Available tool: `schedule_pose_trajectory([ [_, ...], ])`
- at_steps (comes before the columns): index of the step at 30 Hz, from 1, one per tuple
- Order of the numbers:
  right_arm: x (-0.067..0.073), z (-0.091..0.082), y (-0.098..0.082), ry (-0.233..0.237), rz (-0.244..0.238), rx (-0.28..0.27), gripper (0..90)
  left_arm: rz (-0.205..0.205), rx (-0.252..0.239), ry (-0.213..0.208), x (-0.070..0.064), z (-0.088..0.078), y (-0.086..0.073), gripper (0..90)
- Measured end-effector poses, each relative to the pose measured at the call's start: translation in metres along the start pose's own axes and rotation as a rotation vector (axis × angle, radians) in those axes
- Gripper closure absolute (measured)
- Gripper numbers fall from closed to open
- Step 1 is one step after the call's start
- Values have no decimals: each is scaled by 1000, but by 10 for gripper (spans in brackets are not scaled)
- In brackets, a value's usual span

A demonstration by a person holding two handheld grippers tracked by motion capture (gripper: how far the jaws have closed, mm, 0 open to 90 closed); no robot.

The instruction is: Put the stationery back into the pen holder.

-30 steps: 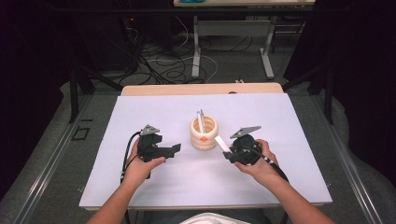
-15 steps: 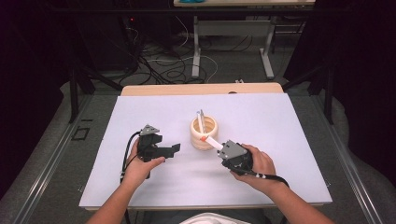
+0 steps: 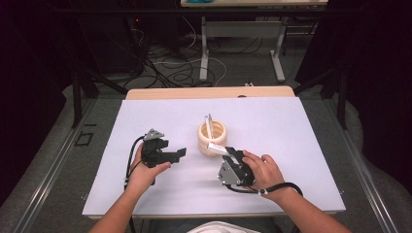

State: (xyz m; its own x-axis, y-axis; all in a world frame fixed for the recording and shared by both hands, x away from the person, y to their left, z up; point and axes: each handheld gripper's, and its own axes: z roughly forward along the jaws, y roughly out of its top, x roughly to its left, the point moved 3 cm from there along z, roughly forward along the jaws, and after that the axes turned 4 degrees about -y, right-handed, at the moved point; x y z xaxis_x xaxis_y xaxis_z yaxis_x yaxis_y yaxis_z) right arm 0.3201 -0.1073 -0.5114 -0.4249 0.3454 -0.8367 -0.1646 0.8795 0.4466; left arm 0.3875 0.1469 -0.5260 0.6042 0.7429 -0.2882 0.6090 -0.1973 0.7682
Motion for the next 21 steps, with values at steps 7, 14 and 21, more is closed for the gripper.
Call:
schedule_pose_trajectory([
  [7, 1, 2, 4, -62, -161, -48, 674, 11, 2, -1, 1, 0, 0, 156],
  [14, 1, 0, 8, -79, -301, -70, 674, 50, -6, 3, 1, -2, 2, 173],
  [21, 6, 2, 9, -62, -412, -75, 674, 121, 18, 0, -4, -4, 5, 186],
])
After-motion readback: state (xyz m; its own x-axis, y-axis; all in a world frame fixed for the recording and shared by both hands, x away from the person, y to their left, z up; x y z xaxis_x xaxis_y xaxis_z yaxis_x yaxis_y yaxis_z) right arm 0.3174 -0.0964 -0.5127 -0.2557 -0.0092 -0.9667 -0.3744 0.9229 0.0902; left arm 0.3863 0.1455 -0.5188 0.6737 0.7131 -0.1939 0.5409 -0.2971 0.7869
